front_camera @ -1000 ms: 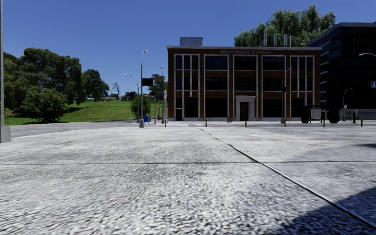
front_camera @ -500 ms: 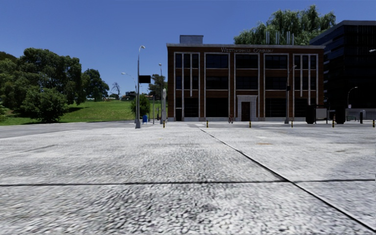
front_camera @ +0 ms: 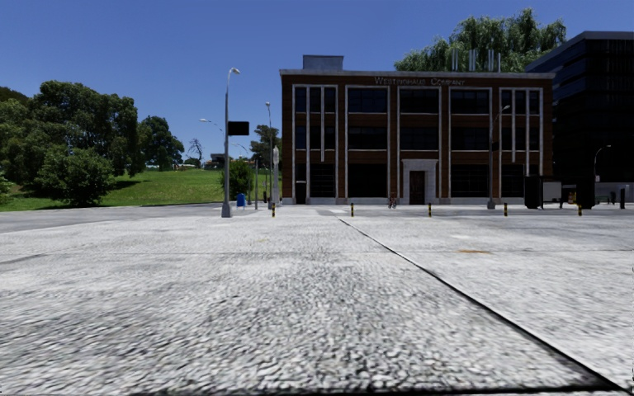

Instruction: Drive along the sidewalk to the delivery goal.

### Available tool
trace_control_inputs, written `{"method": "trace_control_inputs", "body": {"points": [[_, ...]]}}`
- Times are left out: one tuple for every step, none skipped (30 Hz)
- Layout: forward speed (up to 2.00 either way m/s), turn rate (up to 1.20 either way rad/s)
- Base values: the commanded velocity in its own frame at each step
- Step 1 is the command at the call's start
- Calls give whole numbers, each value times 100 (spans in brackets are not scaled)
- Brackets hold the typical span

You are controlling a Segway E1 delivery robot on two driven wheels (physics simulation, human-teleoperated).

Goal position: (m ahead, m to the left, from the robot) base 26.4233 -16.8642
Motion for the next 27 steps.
{"method": "trace_control_inputs", "body": {"points": [[200, 0], [200, 0], [200, 0], [200, 0], [200, 0], [200, 0], [200, 0], [200, 0], [200, 0], [200, 0], [200, 0], [200, 0], [200, 0], [200, 0], [200, 0], [200, 0], [200, 0], [200, 0], [200, 0], [200, 0], [200, 0], [200, 0], [200, 0], [200, 0], [200, 0], [200, 0], [200, 0]]}}
